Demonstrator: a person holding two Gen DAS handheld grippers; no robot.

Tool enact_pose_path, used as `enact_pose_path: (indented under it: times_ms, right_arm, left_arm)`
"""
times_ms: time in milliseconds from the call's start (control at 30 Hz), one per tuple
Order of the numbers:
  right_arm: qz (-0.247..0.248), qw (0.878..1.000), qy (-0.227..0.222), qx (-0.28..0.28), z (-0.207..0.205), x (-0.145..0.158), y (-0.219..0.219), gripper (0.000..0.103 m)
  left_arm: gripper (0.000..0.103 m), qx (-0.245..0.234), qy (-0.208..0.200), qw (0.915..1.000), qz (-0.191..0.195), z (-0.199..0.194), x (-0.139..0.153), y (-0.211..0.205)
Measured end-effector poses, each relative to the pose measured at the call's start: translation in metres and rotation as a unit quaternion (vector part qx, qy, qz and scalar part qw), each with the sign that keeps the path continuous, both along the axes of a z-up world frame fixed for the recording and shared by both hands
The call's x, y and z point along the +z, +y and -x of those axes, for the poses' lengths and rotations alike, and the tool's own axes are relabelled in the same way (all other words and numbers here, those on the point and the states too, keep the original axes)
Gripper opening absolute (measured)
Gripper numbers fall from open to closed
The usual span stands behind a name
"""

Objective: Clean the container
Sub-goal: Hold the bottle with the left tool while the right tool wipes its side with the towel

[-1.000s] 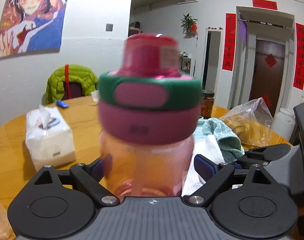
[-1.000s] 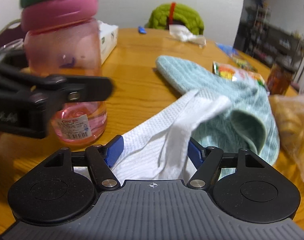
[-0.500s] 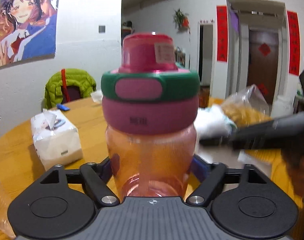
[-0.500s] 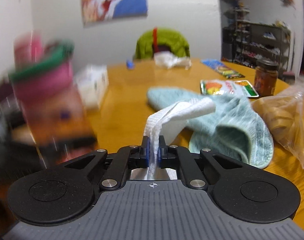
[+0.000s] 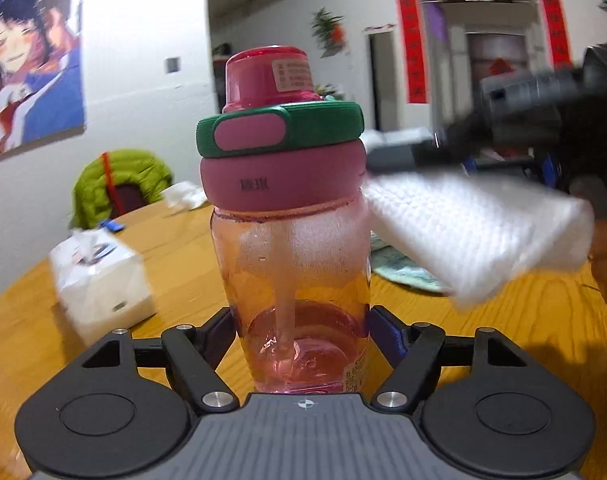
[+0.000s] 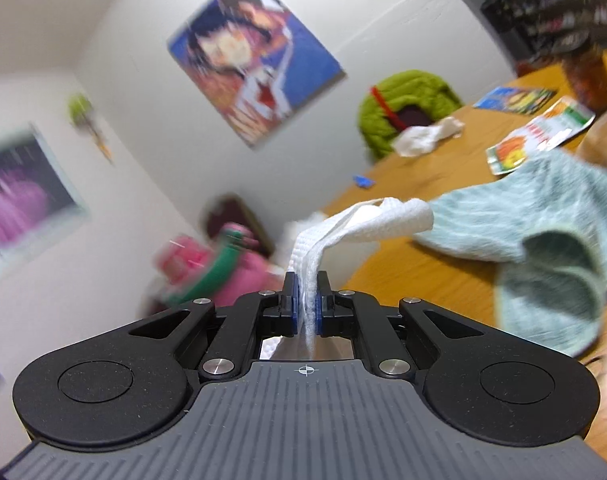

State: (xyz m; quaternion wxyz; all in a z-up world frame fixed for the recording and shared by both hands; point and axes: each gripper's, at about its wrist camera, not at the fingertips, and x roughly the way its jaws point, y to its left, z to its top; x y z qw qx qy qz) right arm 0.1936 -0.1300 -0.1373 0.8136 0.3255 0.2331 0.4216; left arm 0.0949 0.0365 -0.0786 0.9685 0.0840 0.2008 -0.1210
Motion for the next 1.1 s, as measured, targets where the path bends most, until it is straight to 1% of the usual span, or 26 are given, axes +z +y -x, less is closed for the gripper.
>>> enact_pose_path:
  times_ms: [67, 100, 133, 200, 233, 267, 333, 400, 433, 467, 500, 533, 567, 600, 633, 667, 700, 733, 767, 800, 833, 867, 933, 1000, 1067, 1100]
  right_arm:
    - [-0.048, 0.999, 0.019, 0.013, -0.003, -0.004, -0.004, 0.008]
    - [-0.057, 0.998, 0.028, 0.016, -0.005, -0.007, -0.004, 0.008]
    - [-0.037, 0.999, 0.039, 0.011, -0.008, -0.009, -0.001, 0.008]
    - [0.001, 0.998, 0.059, 0.001, -0.013, -0.015, 0.006, 0.008]
    - [0.021, 0.997, 0.069, -0.004, -0.016, -0.017, 0.010, 0.008]
    - [0.040, 0.996, 0.079, -0.009, -0.018, -0.020, 0.013, 0.008]
    - [0.069, 0.994, 0.084, -0.014, -0.023, -0.028, 0.017, 0.009]
    - [0.099, 0.992, 0.075, -0.014, -0.021, -0.025, 0.019, 0.016]
    - [0.119, 0.990, 0.069, -0.014, -0.020, -0.022, 0.021, 0.023]
    - [0.139, 0.988, 0.064, -0.014, -0.020, -0.019, 0.024, 0.035]
    - [0.174, 0.983, 0.052, -0.027, -0.017, -0.015, 0.027, 0.041]
    - [0.238, 0.969, 0.025, -0.064, -0.010, -0.009, 0.031, 0.045]
    - [0.304, 0.947, -0.013, -0.101, 0.000, -0.003, 0.034, 0.045]
    - [0.353, 0.924, -0.055, -0.138, 0.007, 0.001, 0.039, 0.045]
    - [0.378, 0.906, -0.089, -0.166, 0.014, 0.004, 0.041, 0.050]
    - [0.384, 0.899, -0.112, -0.177, 0.019, 0.008, 0.041, 0.053]
    - [0.372, 0.904, -0.124, -0.171, 0.023, 0.011, 0.038, 0.053]
    - [0.348, 0.917, -0.126, -0.148, 0.024, 0.013, 0.035, 0.052]
    - [0.323, 0.932, -0.121, -0.115, 0.024, 0.014, 0.034, 0.048]
    - [0.304, 0.942, -0.115, -0.083, 0.023, 0.013, 0.033, 0.044]
    - [0.305, 0.945, -0.107, -0.058, 0.021, 0.010, 0.037, 0.041]
    - [0.322, 0.940, -0.102, -0.045, 0.019, 0.006, 0.043, 0.042]
    - [0.370, 0.923, -0.098, -0.036, 0.014, -0.006, 0.056, 0.042]
    - [0.393, 0.915, -0.086, -0.020, 0.009, -0.018, 0.064, 0.041]
    - [0.413, 0.907, -0.079, -0.010, 0.006, -0.029, 0.072, 0.033]
    - [0.425, 0.900, -0.097, -0.012, 0.011, -0.031, 0.074, 0.032]
  left_arm:
    - [0.072, -0.002, -0.003, 1.0000, -0.002, 0.000, -0.001, -0.002]
    - [0.072, 0.001, -0.004, 1.0000, -0.003, 0.001, -0.001, -0.003]
    - [0.072, 0.003, -0.003, 1.0000, -0.003, 0.000, -0.001, -0.004]
    - [0.084, 0.016, 0.008, 0.9997, -0.013, 0.000, -0.001, -0.005]
    - [0.088, 0.028, 0.014, 0.9992, -0.024, 0.002, 0.000, -0.006]
    - [0.090, 0.037, 0.015, 0.9986, -0.036, 0.005, 0.001, -0.007]
    - [0.089, 0.042, 0.006, 0.9977, -0.052, 0.012, 0.004, -0.009]
    - [0.079, 0.031, 0.005, 0.9978, -0.057, 0.015, 0.003, -0.010]
    - [0.078, 0.024, 0.010, 0.9980, -0.058, 0.014, 0.001, -0.011]
    - [0.076, 0.019, 0.018, 0.9979, -0.059, 0.012, -0.001, -0.012]
    - [0.074, 0.018, 0.021, 0.9977, -0.061, 0.011, -0.003, -0.013]
    - [0.074, 0.020, 0.022, 0.9974, -0.065, 0.010, -0.004, -0.014]
    - [0.074, 0.022, 0.024, 0.9971, -0.069, 0.009, -0.005, -0.014]
    - [0.074, 0.022, 0.023, 0.9972, -0.068, 0.011, -0.005, -0.014]
    - [0.074, 0.022, 0.019, 0.9974, -0.066, 0.012, -0.004, -0.012]
    - [0.074, 0.022, 0.016, 0.9975, -0.065, 0.013, -0.003, -0.012]
    - [0.074, 0.021, 0.015, 0.9976, -0.065, 0.013, -0.002, -0.011]
    - [0.073, 0.020, 0.015, 0.9976, -0.065, 0.013, -0.002, -0.011]
    - [0.072, 0.018, 0.015, 0.9977, -0.064, 0.014, -0.002, -0.011]
    - [0.069, 0.015, 0.015, 0.9978, -0.063, 0.013, -0.002, -0.010]
    - [0.068, 0.012, 0.016, 0.9979, -0.061, 0.013, -0.002, -0.009]
    - [0.067, 0.010, 0.016, 0.9981, -0.059, 0.013, -0.003, -0.009]
    - [0.067, 0.007, 0.015, 0.9982, -0.057, 0.013, -0.003, -0.008]
    - [0.067, 0.006, 0.015, 0.9983, -0.055, 0.013, -0.003, -0.008]
    - [0.066, 0.005, 0.014, 0.9984, -0.055, 0.012, -0.004, -0.008]
    - [0.066, 0.005, 0.013, 0.9984, -0.055, 0.012, -0.004, -0.008]
